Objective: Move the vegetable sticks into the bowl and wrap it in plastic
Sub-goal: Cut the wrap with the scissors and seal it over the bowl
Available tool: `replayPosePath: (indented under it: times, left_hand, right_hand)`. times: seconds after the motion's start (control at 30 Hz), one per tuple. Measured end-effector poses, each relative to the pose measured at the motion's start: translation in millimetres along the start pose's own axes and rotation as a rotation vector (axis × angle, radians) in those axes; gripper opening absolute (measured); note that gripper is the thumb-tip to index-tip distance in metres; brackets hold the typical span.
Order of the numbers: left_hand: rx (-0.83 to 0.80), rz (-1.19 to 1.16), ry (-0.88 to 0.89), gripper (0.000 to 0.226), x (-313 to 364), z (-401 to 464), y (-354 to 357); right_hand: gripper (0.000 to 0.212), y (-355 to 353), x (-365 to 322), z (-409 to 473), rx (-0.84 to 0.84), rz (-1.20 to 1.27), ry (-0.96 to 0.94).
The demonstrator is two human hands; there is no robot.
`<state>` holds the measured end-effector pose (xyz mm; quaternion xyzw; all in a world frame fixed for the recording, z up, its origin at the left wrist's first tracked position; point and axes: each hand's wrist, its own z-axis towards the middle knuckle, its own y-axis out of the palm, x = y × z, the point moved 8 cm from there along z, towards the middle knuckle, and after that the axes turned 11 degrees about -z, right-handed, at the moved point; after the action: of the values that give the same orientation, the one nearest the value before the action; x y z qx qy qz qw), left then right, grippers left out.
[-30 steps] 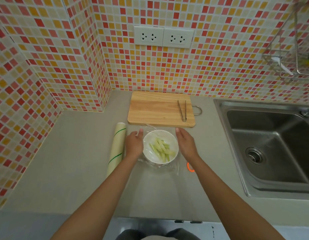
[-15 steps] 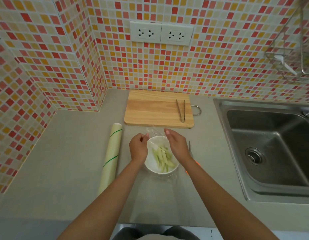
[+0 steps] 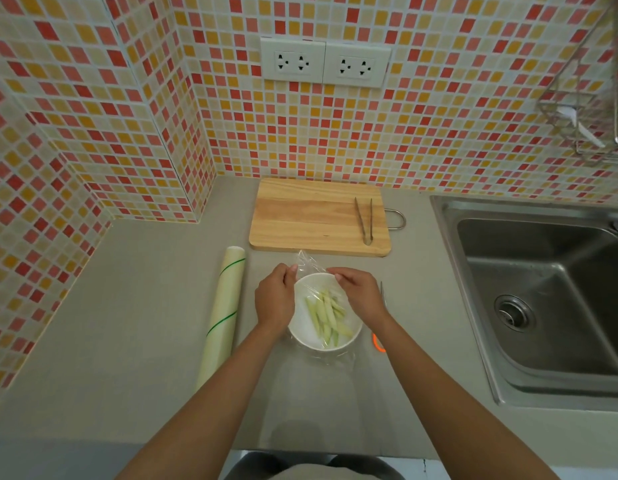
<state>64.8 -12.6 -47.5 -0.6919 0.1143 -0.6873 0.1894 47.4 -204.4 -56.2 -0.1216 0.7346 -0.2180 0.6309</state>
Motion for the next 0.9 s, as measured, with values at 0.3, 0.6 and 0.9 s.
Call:
replayPosePath:
  times: [0.3, 0.6, 0.9]
  left_hand:
    - [-0.095, -0.349, -0.209, 0.035, -29.2, 3.4, 5.0]
    - [-0.085, -0.541, -0.452, 0.026, -47.5, -6.2, 18.7]
    - [-0.019, -0.601, -0.601, 0.022, -53.0, -7.3, 24.1]
  right_hand:
    - [0.024, -3.8, 6.7, -4.1, 0.048, 0.083, 0.046]
    - [0.024, -0.1, 13.0, -7.8, 0.125, 0.107, 0.092]
    - [0.023, 0.4, 13.8, -10.0, 0.111, 0.126, 0.117]
